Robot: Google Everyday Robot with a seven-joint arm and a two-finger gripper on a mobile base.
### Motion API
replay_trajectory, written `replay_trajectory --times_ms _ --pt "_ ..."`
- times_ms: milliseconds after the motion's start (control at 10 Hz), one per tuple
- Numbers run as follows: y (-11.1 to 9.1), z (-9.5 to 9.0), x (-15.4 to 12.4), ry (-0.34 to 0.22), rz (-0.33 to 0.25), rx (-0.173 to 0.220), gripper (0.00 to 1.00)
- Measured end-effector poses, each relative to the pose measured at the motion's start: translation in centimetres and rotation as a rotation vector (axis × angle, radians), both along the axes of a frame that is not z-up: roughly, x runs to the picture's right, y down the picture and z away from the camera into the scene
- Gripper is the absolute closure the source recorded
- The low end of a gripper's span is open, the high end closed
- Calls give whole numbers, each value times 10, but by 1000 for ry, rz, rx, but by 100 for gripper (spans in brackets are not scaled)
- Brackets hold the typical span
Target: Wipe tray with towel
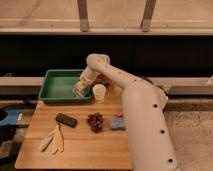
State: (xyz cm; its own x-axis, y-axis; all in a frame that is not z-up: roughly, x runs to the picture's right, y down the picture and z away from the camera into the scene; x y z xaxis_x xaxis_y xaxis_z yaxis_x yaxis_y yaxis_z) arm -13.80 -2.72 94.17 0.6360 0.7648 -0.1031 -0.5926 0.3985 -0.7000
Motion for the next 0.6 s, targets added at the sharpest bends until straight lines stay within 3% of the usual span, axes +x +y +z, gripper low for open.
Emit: replay_trajectory --times_ms 300,600 --pt "-30 25 -10 9 -2 35 100" --pt "-35 32 -56 -60 -25 37 100"
